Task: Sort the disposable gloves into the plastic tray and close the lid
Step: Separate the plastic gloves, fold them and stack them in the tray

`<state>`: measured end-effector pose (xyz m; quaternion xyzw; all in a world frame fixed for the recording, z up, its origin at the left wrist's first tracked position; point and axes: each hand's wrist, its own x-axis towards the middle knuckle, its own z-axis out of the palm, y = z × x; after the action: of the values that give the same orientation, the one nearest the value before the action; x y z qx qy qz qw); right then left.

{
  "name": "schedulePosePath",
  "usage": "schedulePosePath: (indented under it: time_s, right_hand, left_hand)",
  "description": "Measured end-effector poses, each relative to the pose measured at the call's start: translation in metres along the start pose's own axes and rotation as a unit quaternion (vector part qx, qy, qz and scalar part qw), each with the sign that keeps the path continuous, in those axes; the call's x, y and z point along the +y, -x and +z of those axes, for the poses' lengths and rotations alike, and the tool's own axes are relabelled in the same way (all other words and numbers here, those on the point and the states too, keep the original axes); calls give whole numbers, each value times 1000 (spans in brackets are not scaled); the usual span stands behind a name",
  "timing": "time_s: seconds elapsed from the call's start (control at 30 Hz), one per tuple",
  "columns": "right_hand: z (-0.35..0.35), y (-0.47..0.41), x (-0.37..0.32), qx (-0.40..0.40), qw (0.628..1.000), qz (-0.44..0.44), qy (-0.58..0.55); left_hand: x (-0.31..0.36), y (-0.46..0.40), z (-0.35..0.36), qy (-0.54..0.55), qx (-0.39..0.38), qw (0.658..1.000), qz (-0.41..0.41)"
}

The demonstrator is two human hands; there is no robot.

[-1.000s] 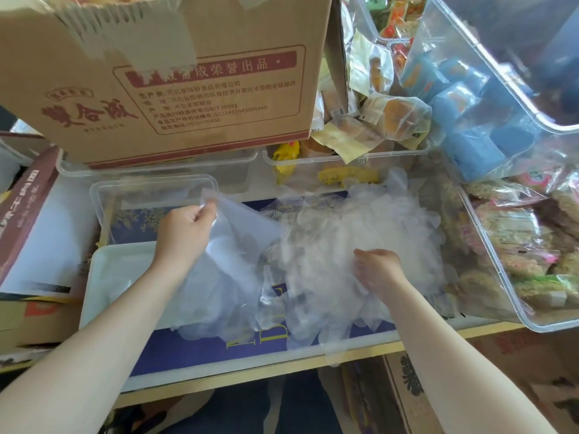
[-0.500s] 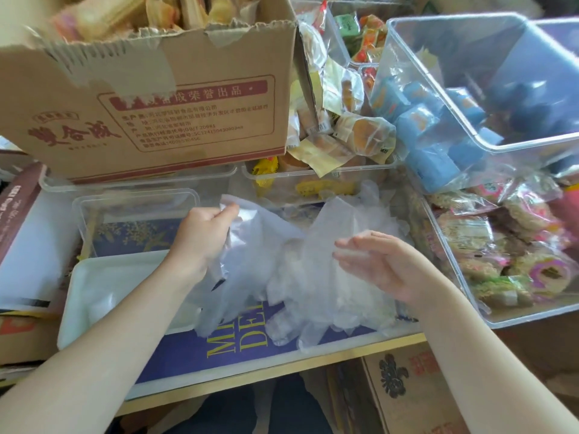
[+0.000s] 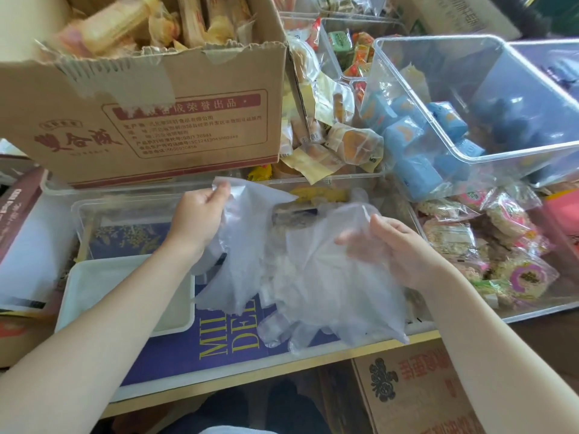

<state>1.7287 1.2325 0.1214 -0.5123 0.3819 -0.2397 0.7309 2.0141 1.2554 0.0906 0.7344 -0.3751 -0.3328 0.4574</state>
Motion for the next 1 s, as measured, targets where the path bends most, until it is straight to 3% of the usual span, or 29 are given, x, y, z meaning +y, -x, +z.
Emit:
schedulePosePath:
  time_s: [0.1, 0.27, 0.43, 0.5, 0.63, 0.7, 0.77, 0.87, 1.0]
  right_hand:
    - [3, -3, -11, -16, 1000, -11, -2]
    - [8, -19, -11, 40, 999, 3, -16]
    - [12, -22, -9, 43, 999, -7, -21]
    - [19, -21, -12, 10, 1000, -5, 1]
    - [40, -15, -22, -143, 988, -2, 62]
    - [53, -15, -24, -160, 977, -20, 141]
    - [67, -19, -20, -69, 969, -54, 232]
    - [80, -28, -6, 139, 954, -101, 247]
    - [83, -33, 8, 225, 913, -163, 299]
  left_hand:
    - [6, -5, 0, 2, -23, 1000, -8]
    - [9, -4, 1, 6, -40, 999, -10]
    - [5, 0, 0, 20, -80, 996, -33]
    - [7, 1, -1, 46, -122, 990, -50]
    - [16, 9, 4, 86, -161, 982, -47]
    - [20, 15, 7, 97, -179, 978, -48]
    - [25, 23, 8, 108, -198, 973, -55]
    - [25, 31, 8, 110, -247, 961, -61]
    - [15, 34, -2, 97, -317, 942, -57]
